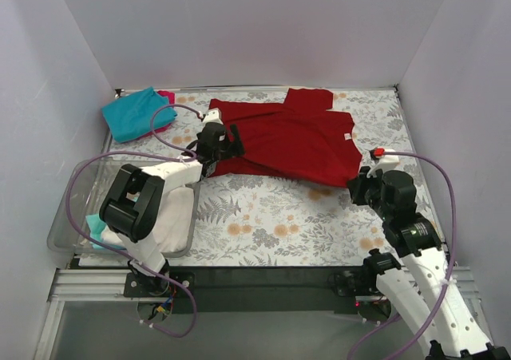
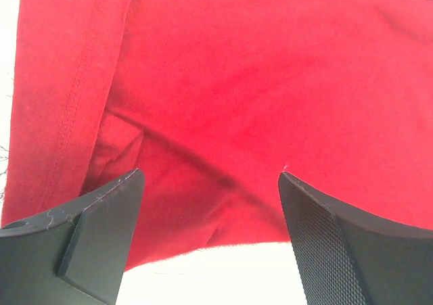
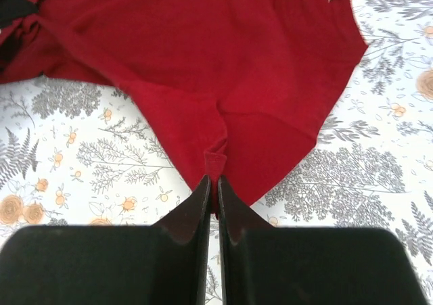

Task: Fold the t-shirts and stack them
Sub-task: Flatten the tshirt out

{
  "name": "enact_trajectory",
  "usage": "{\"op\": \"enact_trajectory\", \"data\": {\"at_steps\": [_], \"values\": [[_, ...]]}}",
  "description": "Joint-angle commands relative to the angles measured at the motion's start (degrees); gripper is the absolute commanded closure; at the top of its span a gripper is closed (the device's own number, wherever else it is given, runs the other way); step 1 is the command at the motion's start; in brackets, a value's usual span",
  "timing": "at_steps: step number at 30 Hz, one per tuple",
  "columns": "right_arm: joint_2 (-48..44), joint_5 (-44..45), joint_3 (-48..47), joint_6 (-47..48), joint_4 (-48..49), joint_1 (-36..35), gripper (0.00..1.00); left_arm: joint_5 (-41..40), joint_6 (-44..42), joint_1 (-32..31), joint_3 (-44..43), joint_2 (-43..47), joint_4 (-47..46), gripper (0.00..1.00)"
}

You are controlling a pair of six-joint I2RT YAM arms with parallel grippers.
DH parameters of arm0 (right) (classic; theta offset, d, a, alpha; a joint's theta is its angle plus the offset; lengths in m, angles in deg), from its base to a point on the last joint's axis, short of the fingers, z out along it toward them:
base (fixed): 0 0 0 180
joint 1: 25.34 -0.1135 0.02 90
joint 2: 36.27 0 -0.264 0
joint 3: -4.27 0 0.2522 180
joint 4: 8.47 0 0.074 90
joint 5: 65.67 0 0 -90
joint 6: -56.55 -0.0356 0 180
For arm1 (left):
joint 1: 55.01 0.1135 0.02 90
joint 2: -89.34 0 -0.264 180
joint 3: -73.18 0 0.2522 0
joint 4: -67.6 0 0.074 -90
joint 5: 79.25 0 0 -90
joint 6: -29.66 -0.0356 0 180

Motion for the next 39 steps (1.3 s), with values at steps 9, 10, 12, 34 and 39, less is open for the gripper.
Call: {"op": "enact_trajectory", "data": {"at_steps": [9, 10, 12, 34, 39], "values": [[-3.99, 4.09, -4.11, -2.67, -8.26, -0.34, 0.99, -1.19, 0.92, -0.18, -1.23, -0.34, 3.63, 0.24], [-3.47, 4.26, -4.19, -2.58, -8.26, -0.34, 0.99, -2.15, 1.01, -0.18, -1.15, -0.6, 3.55, 0.24], [-3.11, 4.44, -4.28, -2.49, -8.09, -0.34, 0.99, -3.04, 1.09, -0.18, -1.14, -1.39, 3.55, 0.24], [5.41, 27.87, -9.89, -1.09, -1.06, -0.25, 0.99, -2.43, 1.89, -3.16, -5.98, -5.53, 1.61, 1.0], [5.77, 37.03, -14.03, 0.76, -0.88, -0.25, 0.99, -0.06, 1.18, -7.47, -8.79, -6.49, 1.7, 1.0]]}}
